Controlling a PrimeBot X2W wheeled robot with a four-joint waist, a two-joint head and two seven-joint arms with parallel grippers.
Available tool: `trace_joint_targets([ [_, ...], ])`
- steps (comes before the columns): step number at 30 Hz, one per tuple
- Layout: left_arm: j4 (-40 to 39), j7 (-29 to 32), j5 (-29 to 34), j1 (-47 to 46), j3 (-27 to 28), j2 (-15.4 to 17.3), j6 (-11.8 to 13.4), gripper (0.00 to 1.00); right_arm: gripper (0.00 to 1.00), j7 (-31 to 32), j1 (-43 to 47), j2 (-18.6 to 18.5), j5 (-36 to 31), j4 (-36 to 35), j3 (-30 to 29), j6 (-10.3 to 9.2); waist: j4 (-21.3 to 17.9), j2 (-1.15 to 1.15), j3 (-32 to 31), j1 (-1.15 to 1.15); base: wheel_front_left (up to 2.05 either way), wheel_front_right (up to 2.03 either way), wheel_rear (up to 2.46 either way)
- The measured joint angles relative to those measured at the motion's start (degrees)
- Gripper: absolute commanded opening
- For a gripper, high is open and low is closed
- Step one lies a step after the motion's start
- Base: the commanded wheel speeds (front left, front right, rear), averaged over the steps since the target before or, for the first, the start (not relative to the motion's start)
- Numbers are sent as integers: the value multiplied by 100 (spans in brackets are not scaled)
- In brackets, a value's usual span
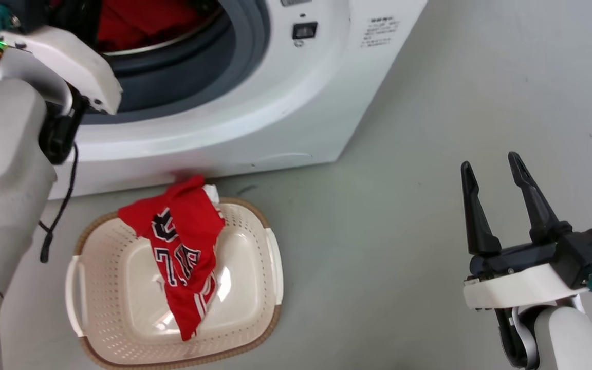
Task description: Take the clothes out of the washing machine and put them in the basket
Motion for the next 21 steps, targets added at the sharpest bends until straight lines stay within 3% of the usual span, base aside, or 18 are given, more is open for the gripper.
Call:
trace_joint_targets([
  [9, -1872, -16, 820, 1688, 1100, 66, 523, 0, 100, 0, 324, -1, -102, 119, -16, 0, 309, 0, -711, 0, 0, 0, 0],
  [21, -3982, -18, 1491, 3737, 1858, -213, 724, 0, 100, 0, 591, -2, -202, 222, -135, 0, 724, 0, -1377, 0, 0, 0, 0],
])
